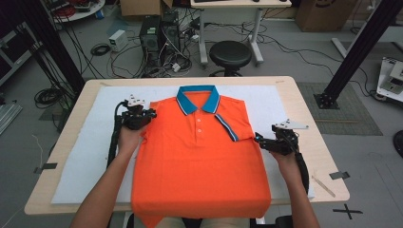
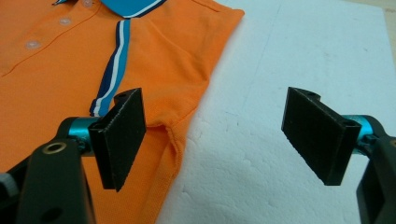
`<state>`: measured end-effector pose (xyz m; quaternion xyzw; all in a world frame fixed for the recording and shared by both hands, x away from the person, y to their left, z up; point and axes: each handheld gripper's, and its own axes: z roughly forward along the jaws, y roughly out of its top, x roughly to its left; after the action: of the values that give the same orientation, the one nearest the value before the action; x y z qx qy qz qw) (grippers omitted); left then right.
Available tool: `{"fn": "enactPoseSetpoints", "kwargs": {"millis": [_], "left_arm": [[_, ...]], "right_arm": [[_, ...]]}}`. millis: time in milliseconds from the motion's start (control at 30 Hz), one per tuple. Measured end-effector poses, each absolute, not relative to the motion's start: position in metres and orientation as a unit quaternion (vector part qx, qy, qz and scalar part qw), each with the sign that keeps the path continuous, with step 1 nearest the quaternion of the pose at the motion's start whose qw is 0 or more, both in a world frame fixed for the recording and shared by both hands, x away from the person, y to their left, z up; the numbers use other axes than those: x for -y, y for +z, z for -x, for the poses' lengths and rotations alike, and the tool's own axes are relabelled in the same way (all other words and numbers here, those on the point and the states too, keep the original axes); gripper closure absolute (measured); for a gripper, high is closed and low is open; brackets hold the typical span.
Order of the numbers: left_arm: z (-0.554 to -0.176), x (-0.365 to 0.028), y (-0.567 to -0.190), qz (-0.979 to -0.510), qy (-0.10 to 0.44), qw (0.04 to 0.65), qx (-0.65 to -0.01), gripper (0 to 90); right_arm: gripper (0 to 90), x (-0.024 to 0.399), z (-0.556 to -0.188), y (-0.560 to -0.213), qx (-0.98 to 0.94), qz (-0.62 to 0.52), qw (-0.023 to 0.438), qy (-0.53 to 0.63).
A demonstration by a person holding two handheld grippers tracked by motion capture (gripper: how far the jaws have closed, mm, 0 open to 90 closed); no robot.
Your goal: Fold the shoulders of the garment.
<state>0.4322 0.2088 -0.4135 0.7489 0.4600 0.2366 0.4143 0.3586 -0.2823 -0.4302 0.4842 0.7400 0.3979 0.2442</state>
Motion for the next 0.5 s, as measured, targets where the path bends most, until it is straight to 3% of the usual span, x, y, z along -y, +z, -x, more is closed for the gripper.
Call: {"fn": "enactPoseSetpoints", "kwargs": {"millis": [33,67,133,233,500], "left_arm": [[-0.432,-0.206,-0.414,-0.75,0.235,0.415,-0.458,79.7],[-0.432,-0.2,-0.411,-0.744,0.229,0.43,-0.458,67.3],[-0.433,-0.199,-0.407,-0.74,0.226,0.437,-0.459,54.0],[-0.434,-0.193,-0.392,-0.748,0.259,0.428,-0.435,47.4],[-0.459,-0.2,-0.396,-0.762,0.215,0.394,-0.467,39.3]], "right_arm": [[22.1,0.282,-0.359,-0.43,-0.74,-0.484,0.244,0.398],[22.1,0.283,-0.358,-0.43,-0.74,-0.484,0.244,0.399],[22.6,0.283,-0.358,-0.429,-0.739,-0.484,0.245,0.399],[22.8,0.283,-0.358,-0.429,-0.739,-0.483,0.245,0.4],[22.8,0.281,-0.358,-0.429,-0.742,-0.479,0.244,0.4]]}}
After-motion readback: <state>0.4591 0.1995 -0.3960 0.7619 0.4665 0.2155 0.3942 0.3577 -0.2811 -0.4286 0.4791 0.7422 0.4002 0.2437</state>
